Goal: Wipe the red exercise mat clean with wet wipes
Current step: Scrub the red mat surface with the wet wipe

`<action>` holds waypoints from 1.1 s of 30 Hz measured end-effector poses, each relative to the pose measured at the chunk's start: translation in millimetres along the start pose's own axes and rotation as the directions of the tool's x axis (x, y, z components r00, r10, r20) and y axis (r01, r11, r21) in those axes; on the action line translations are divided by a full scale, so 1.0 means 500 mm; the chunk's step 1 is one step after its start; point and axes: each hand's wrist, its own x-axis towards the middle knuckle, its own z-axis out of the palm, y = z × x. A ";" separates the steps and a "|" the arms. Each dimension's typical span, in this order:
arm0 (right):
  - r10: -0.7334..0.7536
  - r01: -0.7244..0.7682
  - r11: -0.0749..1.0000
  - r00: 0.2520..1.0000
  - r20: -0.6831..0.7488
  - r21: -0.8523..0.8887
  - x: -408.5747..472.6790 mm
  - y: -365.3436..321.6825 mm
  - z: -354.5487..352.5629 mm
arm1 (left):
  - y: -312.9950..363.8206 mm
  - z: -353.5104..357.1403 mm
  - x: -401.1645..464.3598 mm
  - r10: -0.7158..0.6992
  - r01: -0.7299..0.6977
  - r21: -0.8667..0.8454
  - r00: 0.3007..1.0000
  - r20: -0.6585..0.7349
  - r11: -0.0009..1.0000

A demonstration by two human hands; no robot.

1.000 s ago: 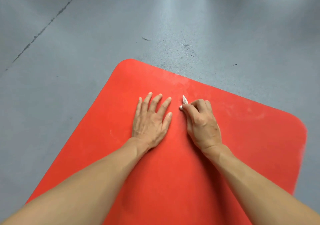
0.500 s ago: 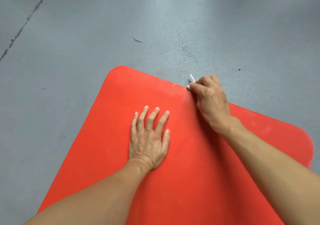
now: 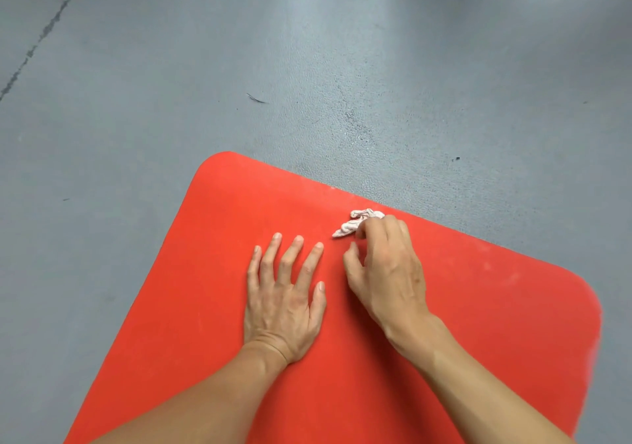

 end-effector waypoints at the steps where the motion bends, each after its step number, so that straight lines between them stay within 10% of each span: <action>1: 0.015 -0.017 0.998 1.000 -0.026 -0.055 0.002 0.004 -0.001 | 0.001 0.000 0.002 0.000 0.000 -0.002 1.000 0.002 1.000; 12: -0.280 0.281 0.960 0.957 0.079 -0.009 -0.023 0.052 -0.007 | 0.002 0.000 0.001 -0.004 0.004 -0.003 1.000 0.004 1.000; 18: -0.146 0.144 0.989 0.988 -0.049 -0.042 0.156 0.041 0.074 | 0.004 -0.001 0.001 -0.013 0.013 0.002 1.000 0.023 1.000; 33: -0.131 0.130 0.991 0.991 -0.019 -0.027 -0.035 0.048 0.011 | 0.002 -0.001 0.001 -0.008 0.008 0.001 1.000 0.025 1.000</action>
